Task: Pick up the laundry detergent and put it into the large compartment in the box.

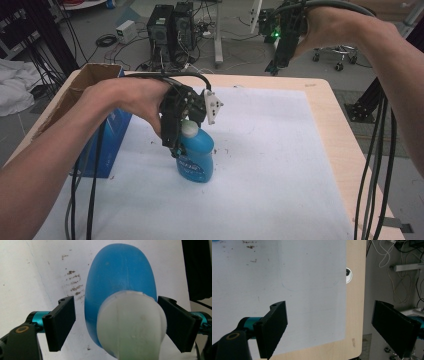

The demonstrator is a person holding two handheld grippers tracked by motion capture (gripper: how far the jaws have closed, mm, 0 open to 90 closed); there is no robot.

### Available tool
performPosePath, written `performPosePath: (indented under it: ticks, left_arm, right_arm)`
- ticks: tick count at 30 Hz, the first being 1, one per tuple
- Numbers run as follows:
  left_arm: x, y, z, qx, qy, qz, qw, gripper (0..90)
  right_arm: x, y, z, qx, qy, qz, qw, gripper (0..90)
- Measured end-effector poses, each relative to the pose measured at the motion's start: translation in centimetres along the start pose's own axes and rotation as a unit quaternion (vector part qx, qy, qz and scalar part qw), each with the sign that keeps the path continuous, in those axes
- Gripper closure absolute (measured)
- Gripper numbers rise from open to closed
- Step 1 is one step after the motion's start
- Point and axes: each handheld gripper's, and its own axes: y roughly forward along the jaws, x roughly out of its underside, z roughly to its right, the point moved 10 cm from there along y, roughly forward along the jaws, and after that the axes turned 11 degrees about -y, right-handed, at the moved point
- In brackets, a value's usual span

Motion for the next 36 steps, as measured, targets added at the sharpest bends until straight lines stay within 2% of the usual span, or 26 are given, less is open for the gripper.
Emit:
performPosePath:
  ticks: [6,18,36]
  left_arm:
    - [-0.41,0.0,0.06,0.002,0.003,0.009,0.9999,17.4]
    - [-0.41,0.1,0.06,0.007,0.01,0.008,0.9999,22.0]
    - [-0.43,-0.15,0.08,0.004,0.017,0.011,0.9998,28.0]
  right_arm:
    - [0.24,-0.1,-0.02,0.001,0.003,-0.001,1.0,12.5]
    - [0.43,-0.05,-0.01,0.004,0.003,-0.004,1.0,12.5]
    - [0.7,-0.09,0.01,0.007,0.005,-0.01,0.9999,12.5]
